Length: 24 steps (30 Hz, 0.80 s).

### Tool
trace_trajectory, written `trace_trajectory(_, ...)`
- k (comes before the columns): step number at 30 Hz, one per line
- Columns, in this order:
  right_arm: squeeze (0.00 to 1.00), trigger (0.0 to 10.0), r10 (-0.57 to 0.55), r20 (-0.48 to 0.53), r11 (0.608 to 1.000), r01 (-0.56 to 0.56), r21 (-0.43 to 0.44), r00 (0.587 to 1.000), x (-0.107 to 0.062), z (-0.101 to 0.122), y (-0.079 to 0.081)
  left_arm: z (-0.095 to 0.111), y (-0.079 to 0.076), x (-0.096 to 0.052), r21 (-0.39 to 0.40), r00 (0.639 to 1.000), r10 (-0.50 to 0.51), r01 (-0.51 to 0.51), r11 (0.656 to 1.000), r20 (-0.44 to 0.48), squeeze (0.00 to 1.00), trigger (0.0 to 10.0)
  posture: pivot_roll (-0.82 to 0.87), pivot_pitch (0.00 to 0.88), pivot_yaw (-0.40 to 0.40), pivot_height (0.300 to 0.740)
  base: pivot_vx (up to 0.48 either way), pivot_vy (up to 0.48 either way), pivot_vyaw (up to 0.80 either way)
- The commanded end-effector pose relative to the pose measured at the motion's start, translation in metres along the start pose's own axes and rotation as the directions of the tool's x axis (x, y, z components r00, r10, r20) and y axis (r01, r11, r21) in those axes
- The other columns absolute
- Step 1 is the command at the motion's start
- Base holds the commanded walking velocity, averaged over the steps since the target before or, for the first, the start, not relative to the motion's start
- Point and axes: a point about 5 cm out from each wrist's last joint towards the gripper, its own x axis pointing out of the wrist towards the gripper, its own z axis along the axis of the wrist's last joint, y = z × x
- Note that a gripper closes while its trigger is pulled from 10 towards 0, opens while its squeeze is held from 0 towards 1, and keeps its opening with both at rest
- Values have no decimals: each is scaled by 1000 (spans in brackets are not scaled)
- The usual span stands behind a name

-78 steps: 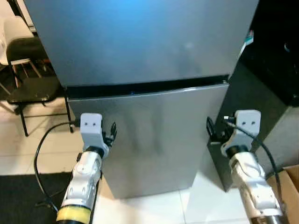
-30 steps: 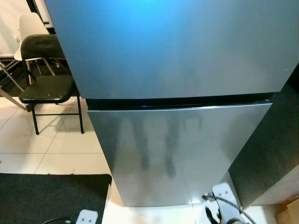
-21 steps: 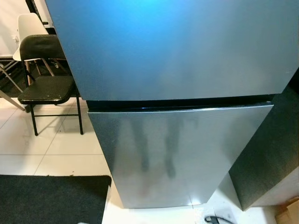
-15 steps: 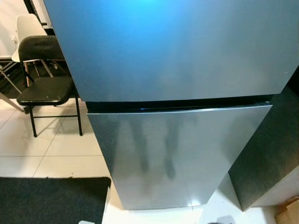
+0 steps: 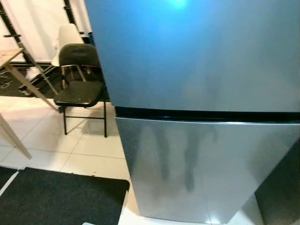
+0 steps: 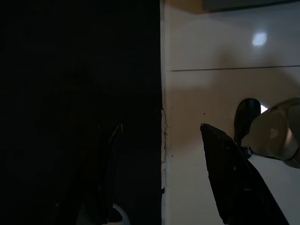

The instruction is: Restocking fridge

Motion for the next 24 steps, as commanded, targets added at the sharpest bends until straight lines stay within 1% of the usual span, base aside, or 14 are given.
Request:
trace_trajectory(1, 192, 10000, 31, 6, 999, -31, -6, 999, -1, 0, 10, -4, 3, -1, 14, 1000, 6, -6, 1000, -15, 0, 10000, -114, 79, 31, 740, 0, 0, 800)
trace_trajectory(9, 200, 10000, 24, 22, 1000, -24, -7, 999, 0, 5, 8, -9, 2, -1, 11, 999, 7, -7, 1000, -34, 0, 10000, -111, 83, 23, 740, 0, 0, 800)
trace_trajectory(24, 224, 10000, 25, 23, 1000, -25, 0, 999, 0, 2, 8, -13, 0, 0, 17, 998, 26, -25, 1000, -49, 0, 10000, -110, 91, 15, 740, 0, 0, 800)
